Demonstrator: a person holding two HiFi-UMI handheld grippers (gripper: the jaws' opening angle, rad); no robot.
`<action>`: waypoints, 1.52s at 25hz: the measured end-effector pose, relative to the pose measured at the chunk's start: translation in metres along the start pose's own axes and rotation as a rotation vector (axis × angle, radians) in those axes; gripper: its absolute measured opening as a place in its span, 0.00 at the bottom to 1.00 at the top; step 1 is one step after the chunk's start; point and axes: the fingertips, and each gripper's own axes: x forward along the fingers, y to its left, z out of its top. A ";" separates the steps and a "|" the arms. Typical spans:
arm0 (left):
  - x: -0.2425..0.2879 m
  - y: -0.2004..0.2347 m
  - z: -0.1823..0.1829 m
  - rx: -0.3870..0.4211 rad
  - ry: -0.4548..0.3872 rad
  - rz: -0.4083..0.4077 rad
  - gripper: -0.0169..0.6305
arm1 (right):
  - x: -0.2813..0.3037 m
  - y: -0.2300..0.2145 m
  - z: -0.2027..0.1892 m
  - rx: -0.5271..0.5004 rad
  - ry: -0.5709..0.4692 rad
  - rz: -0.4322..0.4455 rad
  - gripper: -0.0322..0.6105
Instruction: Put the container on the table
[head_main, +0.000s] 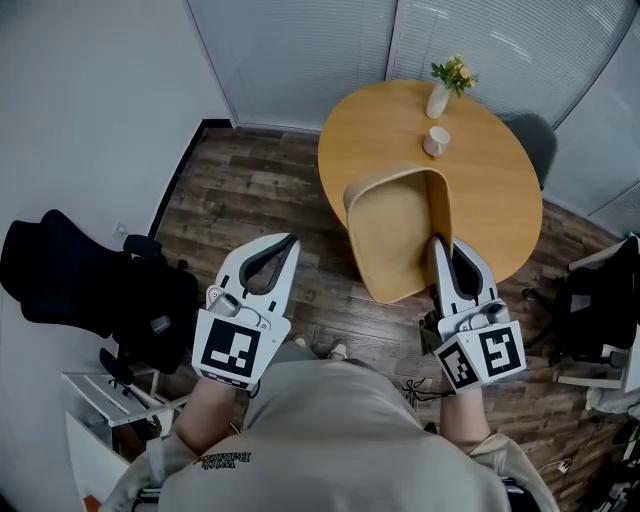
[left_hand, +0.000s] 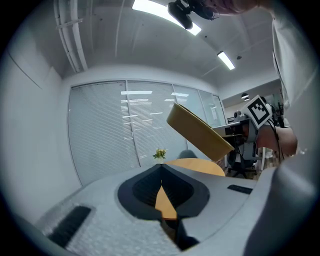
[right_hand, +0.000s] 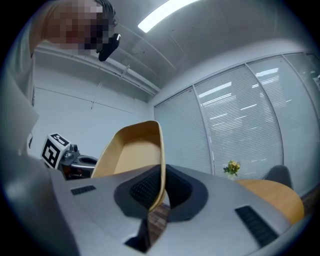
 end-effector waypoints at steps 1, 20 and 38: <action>0.000 -0.002 0.001 0.000 0.002 0.003 0.06 | -0.001 -0.002 0.000 0.002 0.000 0.002 0.10; 0.002 -0.006 0.005 0.027 -0.015 0.065 0.06 | -0.003 -0.015 -0.003 -0.017 -0.033 0.030 0.10; 0.031 0.053 -0.022 -0.005 -0.016 0.046 0.06 | 0.065 -0.007 -0.017 -0.049 0.001 0.019 0.10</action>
